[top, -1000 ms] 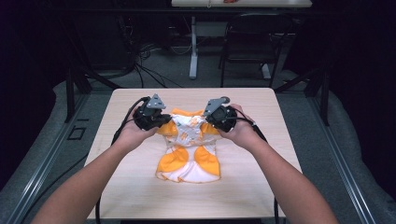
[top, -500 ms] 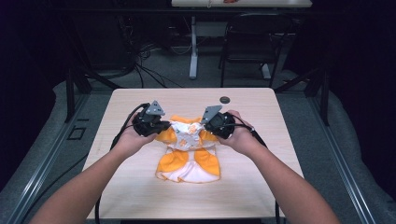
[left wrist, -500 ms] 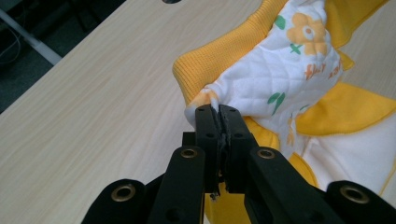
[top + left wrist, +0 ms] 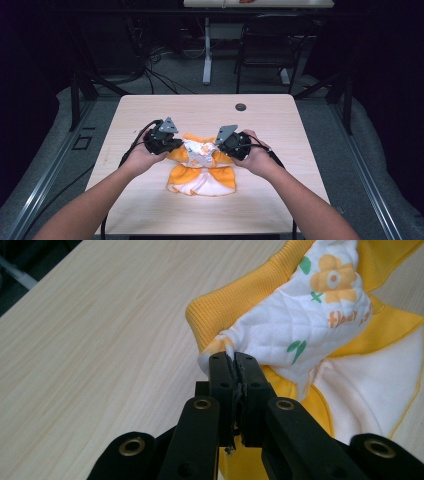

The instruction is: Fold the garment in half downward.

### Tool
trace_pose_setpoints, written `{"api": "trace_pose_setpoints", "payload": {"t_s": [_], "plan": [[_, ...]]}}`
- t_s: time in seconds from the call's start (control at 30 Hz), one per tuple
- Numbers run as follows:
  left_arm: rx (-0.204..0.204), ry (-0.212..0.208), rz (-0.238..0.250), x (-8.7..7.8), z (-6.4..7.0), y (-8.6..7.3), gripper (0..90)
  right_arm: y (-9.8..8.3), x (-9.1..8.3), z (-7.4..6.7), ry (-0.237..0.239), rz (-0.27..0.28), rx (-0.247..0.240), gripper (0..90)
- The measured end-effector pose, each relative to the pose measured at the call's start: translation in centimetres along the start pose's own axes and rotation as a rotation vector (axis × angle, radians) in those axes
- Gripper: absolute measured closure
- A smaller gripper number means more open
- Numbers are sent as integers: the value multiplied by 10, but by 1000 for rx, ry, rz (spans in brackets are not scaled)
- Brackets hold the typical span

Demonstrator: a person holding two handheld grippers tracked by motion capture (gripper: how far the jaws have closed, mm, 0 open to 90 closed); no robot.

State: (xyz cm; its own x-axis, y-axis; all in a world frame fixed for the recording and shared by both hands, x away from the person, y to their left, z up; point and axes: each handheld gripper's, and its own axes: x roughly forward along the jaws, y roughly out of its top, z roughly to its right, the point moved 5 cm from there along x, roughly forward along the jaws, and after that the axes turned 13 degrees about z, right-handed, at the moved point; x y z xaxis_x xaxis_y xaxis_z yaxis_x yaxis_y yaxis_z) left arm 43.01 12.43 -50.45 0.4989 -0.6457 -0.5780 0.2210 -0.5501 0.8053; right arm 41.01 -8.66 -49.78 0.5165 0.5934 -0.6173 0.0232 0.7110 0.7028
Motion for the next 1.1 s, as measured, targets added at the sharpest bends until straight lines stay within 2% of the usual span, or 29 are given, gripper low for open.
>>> {"api": "trace_pose_setpoints", "payload": {"t_s": [0.1, 0.23, 0.3, 0.4, 0.53, 0.7, 0.87, 0.9, 0.97, 1.03, 1.1], "plan": [[0, -8, -5, 2, 3, -5, 873, -3, 0, -3, 3, -8, -7, 894], [7, -12, -14, 4, 5, -8, 873, -3, -1, -5, 12, 4, 6, 894], [0, -21, -12, 4, 7, -12, 873, -7, 1, -11, 17, 8, 11, 894], [-5, -32, -15, 6, 12, -17, 873, -11, 1, -15, 22, -10, -7, 894], [2, -40, -20, 7, 16, -23, 872, -12, 2, -22, 32, -3, 5, 894], [7, -48, -19, 7, 24, -31, 869, -17, 5, -34, 36, -21, -29, 893], [-22, -61, -5, 7, 29, -39, 863, -17, 6, -43, 35, -12, -42, 892], [-24, -67, -5, 6, 30, -43, 861, -19, 7, -49, 42, -17, -53, 892], [-31, -78, 4, 4, 35, -48, 858, -21, 9, -53, 54, -3, -30, 892], [-36, -92, 9, 3, 39, -51, 853, -24, 9, -58, 52, -18, -54, 892], [-36, -110, 7, 3, 45, -55, 845, -25, 9, -62, 64, -11, -42, 892]]}}
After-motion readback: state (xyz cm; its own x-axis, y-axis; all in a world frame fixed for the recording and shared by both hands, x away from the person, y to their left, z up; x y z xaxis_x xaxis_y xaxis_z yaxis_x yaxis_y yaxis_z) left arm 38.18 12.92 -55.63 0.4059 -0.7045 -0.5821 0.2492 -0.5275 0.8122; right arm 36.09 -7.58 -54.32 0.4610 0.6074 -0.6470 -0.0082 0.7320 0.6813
